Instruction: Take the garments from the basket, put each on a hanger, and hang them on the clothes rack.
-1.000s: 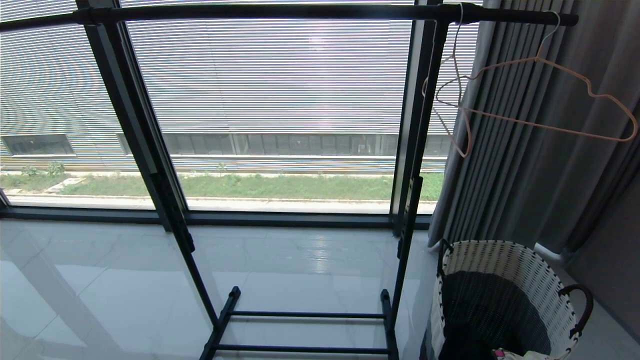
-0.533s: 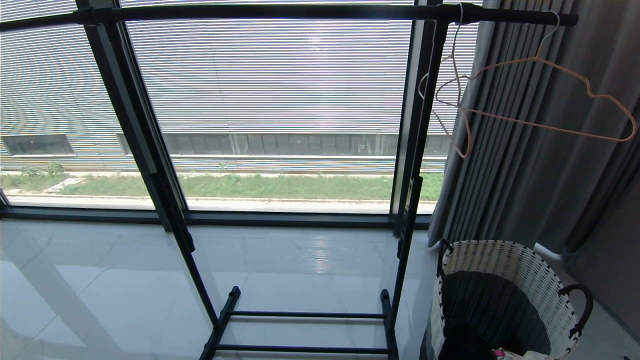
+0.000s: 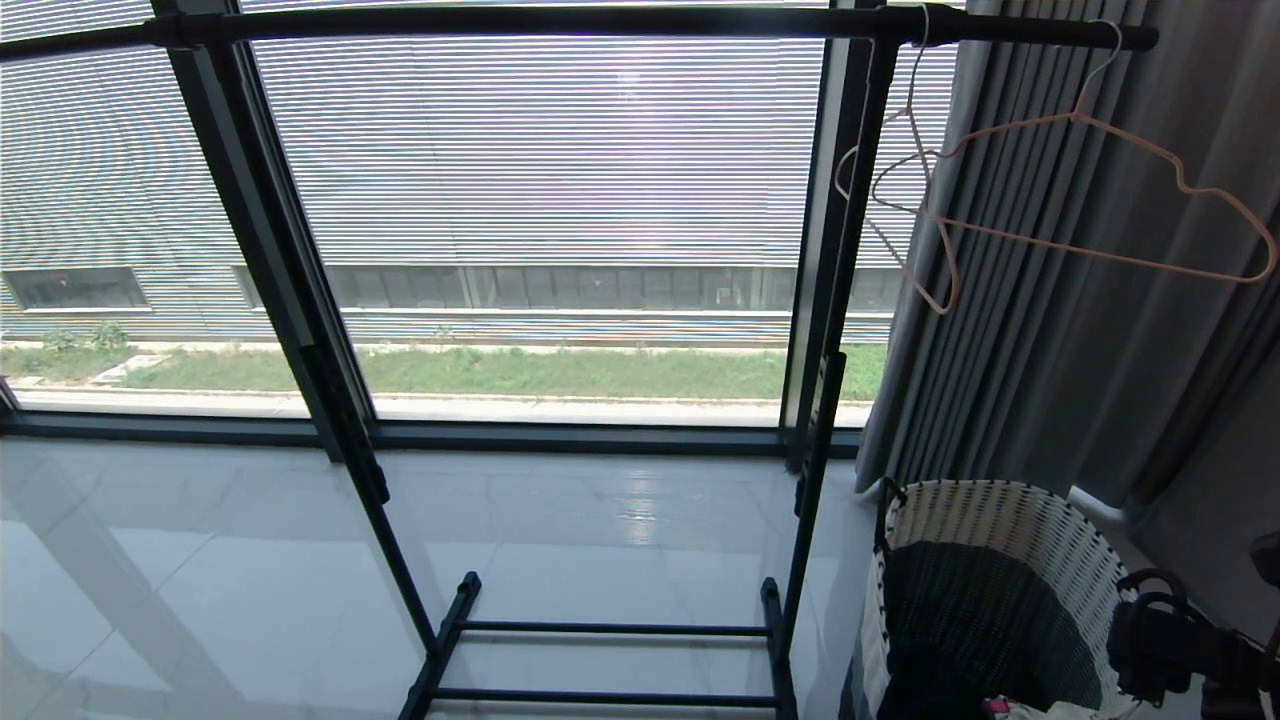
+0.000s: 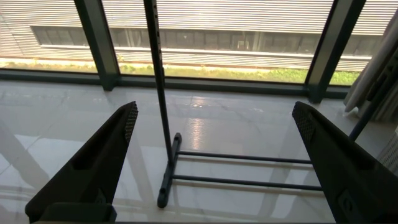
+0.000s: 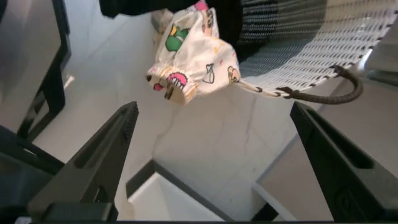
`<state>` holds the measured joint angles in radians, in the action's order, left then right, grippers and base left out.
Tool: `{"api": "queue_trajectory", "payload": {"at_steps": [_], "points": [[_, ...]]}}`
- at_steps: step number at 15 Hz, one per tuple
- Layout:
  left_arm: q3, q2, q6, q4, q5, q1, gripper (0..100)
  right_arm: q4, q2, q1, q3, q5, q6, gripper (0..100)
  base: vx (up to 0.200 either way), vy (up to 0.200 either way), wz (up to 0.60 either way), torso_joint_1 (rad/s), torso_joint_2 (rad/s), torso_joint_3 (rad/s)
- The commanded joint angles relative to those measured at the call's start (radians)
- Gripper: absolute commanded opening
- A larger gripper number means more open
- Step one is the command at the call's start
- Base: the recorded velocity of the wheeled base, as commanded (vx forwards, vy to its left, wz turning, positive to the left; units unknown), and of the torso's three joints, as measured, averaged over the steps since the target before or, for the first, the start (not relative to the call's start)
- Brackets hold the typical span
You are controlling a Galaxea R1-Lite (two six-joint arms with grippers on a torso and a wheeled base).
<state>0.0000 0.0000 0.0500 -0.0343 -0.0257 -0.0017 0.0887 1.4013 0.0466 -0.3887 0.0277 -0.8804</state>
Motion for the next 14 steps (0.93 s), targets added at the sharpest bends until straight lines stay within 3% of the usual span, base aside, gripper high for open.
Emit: {"api": "queue_trajectory", "payload": {"at_steps": [1, 9, 14], "points": [[0.000, 0.000, 0.001, 0.001, 0.000, 0.000, 100, -0.040, 0.231, -0.031, -0.004, -0.008, -0.078, 100, 0.000, 0.000, 0.00, 0.000, 0.00, 0.000], [0.000, 0.000, 0.001, 0.001, 0.000, 0.000, 100, -0.251, 0.456, -0.065, 0.014, -0.023, -0.097, 100, 0.000, 0.000, 0.00, 0.000, 0.00, 0.000], [0.000, 0.000, 0.001, 0.001, 0.000, 0.000, 100, -0.330, 0.498, -0.102, 0.019, -0.063, -0.114, 100, 0.000, 0.000, 0.00, 0.000, 0.00, 0.000]]}}
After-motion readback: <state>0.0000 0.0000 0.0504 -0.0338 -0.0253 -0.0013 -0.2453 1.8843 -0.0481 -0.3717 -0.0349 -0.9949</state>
